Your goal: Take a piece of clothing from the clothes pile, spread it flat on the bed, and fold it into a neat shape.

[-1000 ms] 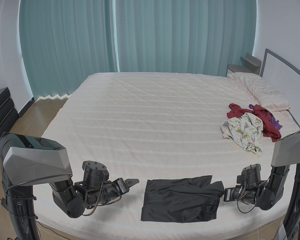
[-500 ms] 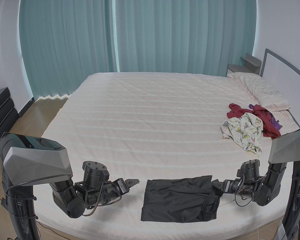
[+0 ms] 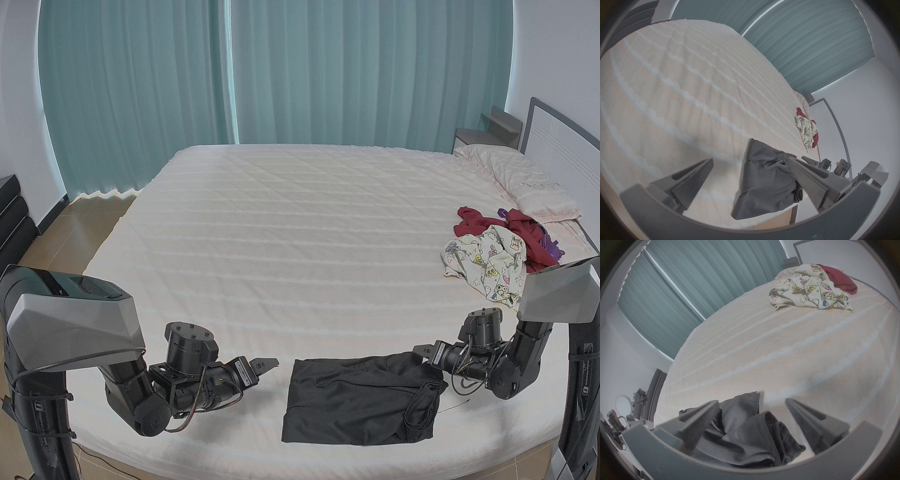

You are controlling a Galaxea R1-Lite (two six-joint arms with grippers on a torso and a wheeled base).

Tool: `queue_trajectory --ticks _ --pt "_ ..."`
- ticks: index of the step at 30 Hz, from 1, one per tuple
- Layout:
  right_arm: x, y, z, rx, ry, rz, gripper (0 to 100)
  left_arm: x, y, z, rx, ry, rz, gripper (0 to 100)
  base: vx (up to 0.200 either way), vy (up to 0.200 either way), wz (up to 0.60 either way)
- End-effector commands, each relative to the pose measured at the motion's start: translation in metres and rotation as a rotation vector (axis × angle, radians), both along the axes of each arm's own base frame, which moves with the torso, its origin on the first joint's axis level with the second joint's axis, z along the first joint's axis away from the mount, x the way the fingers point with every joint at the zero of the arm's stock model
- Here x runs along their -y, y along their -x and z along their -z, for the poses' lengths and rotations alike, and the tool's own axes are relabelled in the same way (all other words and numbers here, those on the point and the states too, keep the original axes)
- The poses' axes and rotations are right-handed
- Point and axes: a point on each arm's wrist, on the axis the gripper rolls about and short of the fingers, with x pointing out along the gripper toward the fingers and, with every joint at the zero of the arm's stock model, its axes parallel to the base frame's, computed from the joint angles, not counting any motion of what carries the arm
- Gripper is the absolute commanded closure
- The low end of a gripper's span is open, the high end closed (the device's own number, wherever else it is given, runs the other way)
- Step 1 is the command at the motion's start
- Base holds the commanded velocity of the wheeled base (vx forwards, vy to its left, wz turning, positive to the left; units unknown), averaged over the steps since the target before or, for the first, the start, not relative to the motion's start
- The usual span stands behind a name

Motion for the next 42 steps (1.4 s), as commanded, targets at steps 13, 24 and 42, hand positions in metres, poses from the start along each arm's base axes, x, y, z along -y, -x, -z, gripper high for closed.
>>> queue_trajectory --ticks 13,24,42 --pt "0.005 -0.018 -0.01 0.047 -0.07 0.102 100 0.002 -0.004 -0.002 0.013 0.008 -0.001 0 0.0 0.0 0.0" --pt "0.017 -0.005 -0.011 0.087 -0.098 0.143 100 0.022 -0.043 -0.02 -0.043 -0.025 -0.004 0 0.0 0.0 0.0" --pt "0.003 0.005 -0.003 0.063 -0.093 0.092 100 0.057 -0.069 0.022 -0.062 -0.138 0.123 0 0.0 0.0 0.0"
